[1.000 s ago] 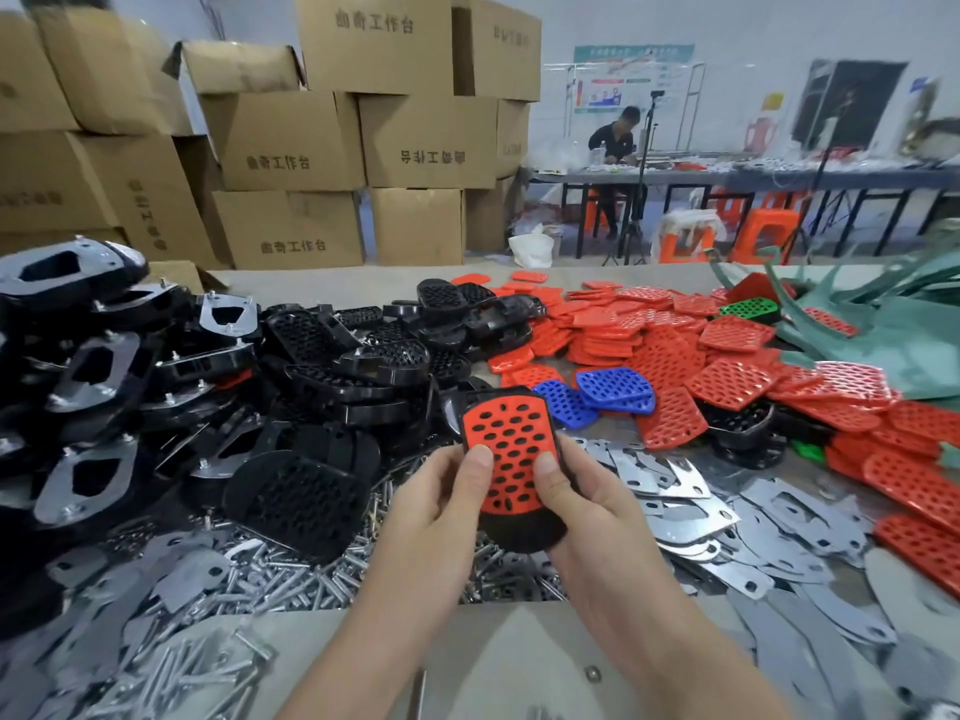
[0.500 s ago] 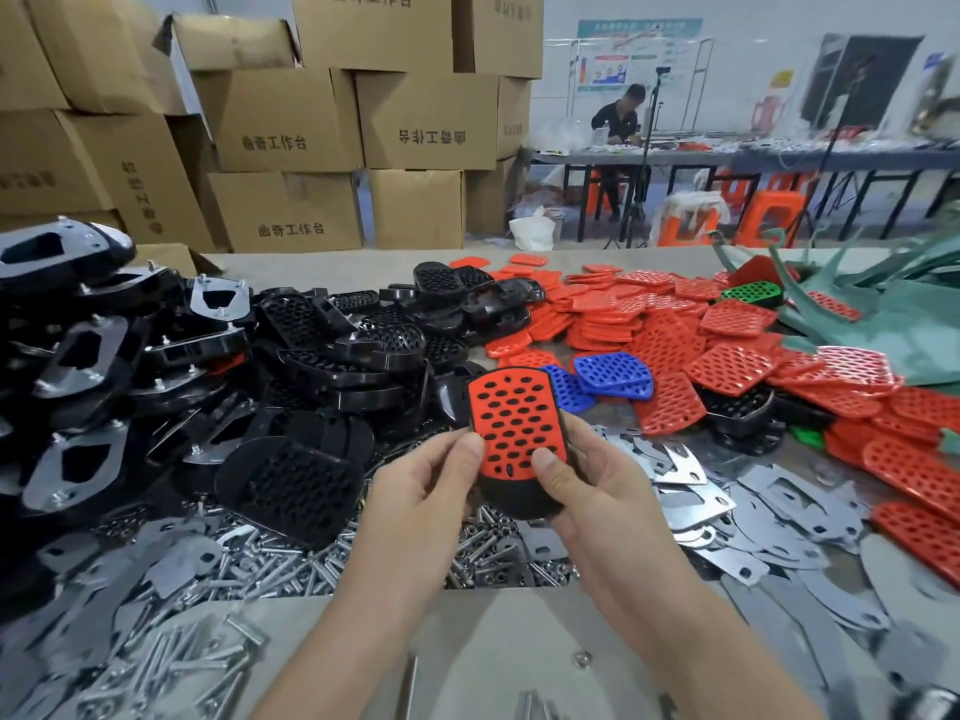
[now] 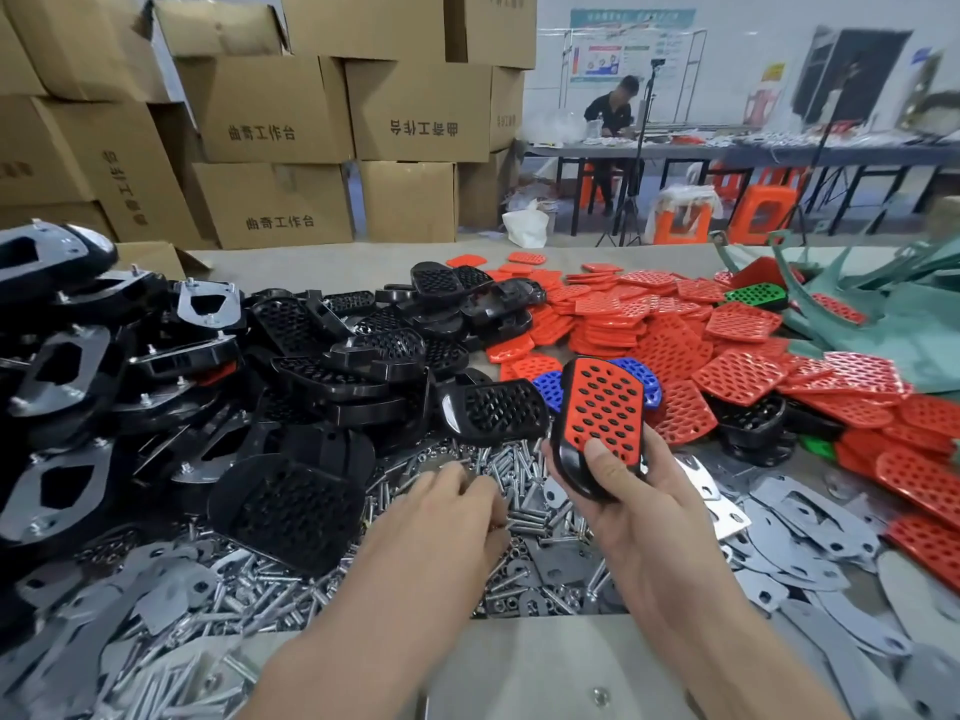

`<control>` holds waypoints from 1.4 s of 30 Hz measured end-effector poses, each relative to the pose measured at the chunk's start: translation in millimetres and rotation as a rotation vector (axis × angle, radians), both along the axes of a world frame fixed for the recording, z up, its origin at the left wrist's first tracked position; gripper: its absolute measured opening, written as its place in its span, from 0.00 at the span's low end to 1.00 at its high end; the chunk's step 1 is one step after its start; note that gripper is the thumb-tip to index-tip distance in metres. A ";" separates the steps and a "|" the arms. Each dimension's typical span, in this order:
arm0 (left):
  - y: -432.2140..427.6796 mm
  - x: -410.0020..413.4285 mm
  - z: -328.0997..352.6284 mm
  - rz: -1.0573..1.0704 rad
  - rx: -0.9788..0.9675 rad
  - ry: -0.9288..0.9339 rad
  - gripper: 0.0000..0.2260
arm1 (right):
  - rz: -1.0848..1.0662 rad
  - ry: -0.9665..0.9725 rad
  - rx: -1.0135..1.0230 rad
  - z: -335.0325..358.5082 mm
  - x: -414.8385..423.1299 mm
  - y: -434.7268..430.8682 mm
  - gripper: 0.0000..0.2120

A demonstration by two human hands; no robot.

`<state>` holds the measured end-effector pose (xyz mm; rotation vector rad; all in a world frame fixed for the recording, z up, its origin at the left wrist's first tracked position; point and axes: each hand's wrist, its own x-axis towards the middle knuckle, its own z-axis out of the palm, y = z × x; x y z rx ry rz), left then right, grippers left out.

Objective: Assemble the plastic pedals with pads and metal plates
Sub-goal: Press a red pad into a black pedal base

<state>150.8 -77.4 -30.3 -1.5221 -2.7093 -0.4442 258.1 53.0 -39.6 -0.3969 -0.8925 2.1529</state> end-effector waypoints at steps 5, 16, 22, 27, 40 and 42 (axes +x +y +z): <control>-8.6 4.4 -7.9 -0.018 0.112 0.007 0.05 | 0.065 -0.037 0.065 -3.0 -0.4 -3.8 0.20; 4.1 22.6 -12.1 0.027 0.814 -0.256 0.05 | 0.097 -0.143 0.230 -7.6 1.5 -7.2 0.25; 4.9 24.1 -15.4 0.031 0.894 -0.261 0.07 | 0.061 -0.206 0.412 -10.7 1.4 -10.7 0.26; 6.0 23.8 -19.5 0.026 0.862 -0.213 0.03 | -0.041 -0.310 0.679 -11.8 -0.3 -15.4 0.29; 8.1 25.0 -21.1 0.068 0.839 -0.324 0.08 | -0.125 -0.403 0.859 -16.1 -2.5 -19.7 0.32; 7.4 25.6 -19.5 0.064 0.816 -0.358 0.09 | -0.116 -0.406 0.862 -15.5 -2.3 -20.4 0.32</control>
